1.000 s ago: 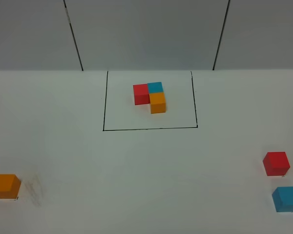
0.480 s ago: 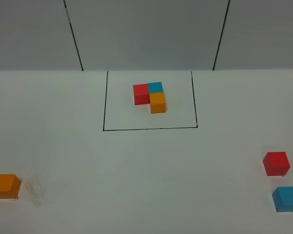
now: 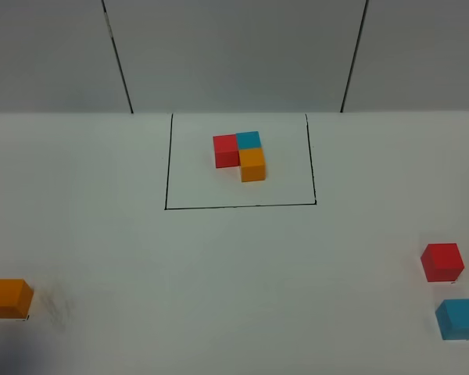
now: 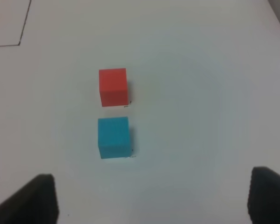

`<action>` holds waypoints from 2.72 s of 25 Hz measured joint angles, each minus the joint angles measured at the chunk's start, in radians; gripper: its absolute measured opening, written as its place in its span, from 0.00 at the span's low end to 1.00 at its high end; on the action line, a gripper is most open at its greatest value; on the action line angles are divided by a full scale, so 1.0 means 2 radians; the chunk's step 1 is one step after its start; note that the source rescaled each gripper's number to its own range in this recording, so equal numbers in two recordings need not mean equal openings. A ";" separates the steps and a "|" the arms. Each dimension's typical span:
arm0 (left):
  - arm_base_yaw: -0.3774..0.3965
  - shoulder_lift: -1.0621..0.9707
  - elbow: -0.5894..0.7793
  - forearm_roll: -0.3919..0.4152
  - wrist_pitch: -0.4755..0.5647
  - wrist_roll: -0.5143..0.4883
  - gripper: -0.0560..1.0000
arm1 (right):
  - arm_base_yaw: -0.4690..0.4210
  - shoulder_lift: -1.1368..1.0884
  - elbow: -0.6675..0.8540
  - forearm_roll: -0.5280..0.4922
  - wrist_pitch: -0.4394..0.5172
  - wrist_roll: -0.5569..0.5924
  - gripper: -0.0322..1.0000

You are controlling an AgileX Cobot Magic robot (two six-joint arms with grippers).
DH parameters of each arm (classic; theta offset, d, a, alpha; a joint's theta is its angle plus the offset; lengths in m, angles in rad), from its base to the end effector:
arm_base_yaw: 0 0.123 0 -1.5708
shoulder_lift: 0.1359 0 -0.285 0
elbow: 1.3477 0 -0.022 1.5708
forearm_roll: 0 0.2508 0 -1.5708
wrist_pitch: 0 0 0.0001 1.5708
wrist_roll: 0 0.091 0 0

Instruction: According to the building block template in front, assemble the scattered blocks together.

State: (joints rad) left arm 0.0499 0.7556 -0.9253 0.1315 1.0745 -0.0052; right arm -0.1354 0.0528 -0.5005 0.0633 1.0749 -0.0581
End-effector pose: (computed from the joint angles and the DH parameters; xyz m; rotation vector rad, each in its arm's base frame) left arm 0.1192 0.0165 0.3640 -0.0456 2.3855 0.1888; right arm 0.0032 0.0047 0.2765 0.0800 2.1078 -0.0390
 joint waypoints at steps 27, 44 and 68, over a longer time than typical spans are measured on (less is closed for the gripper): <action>0.000 0.261 -0.008 -0.007 -0.083 -0.003 0.81 | 0.000 0.000 0.000 0.000 0.000 0.000 0.87; 0.000 0.342 0.023 -0.020 -0.173 -0.003 0.81 | 0.000 0.000 0.000 0.000 0.000 0.000 0.87; 0.000 0.416 0.073 -0.020 -0.263 -0.003 0.81 | 0.000 0.000 0.000 0.000 0.000 0.000 0.87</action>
State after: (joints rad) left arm 0.0499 1.5877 -0.7795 0.0923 0.5486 -0.0118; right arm -0.1354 0.0528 -0.5005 0.0633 1.0749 -0.0581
